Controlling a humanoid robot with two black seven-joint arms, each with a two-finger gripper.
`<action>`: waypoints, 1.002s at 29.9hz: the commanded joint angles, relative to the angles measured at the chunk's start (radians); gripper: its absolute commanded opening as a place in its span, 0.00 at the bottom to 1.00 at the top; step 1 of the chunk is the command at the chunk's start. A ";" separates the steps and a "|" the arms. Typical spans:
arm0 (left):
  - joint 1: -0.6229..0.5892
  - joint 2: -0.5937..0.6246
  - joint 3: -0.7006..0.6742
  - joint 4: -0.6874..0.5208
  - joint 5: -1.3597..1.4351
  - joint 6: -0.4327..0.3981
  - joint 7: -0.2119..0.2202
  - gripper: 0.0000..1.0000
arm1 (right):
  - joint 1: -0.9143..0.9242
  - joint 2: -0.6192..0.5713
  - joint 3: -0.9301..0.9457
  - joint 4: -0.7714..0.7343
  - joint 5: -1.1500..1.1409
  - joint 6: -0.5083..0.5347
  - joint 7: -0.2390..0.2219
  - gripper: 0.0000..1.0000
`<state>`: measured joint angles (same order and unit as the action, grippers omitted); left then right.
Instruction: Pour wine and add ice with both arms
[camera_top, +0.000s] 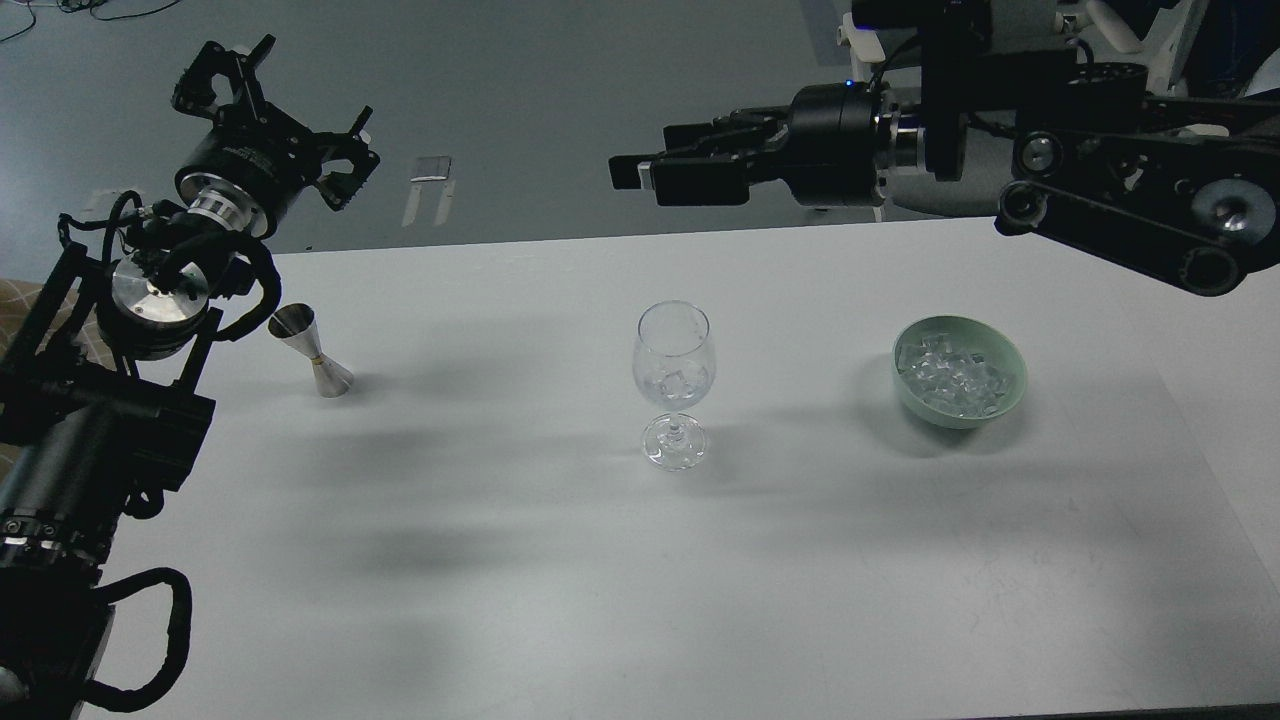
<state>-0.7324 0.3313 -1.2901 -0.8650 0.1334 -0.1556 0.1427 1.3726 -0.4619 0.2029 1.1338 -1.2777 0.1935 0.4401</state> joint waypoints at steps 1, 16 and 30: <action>0.008 0.003 0.002 0.004 0.002 -0.007 -0.008 0.98 | -0.094 0.034 0.186 -0.038 0.000 0.000 0.000 1.00; 0.021 0.026 0.012 0.012 0.040 -0.173 -0.017 0.97 | -0.351 0.195 0.728 -0.249 0.464 0.000 -0.001 1.00; 0.019 0.012 0.023 0.055 0.061 -0.180 -0.114 0.97 | -0.357 0.276 0.745 -0.544 0.899 0.017 -0.009 1.00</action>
<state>-0.7158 0.3536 -1.2681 -0.8395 0.1979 -0.3304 0.0341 1.0116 -0.2209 0.9470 0.6679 -0.3854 0.2096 0.4385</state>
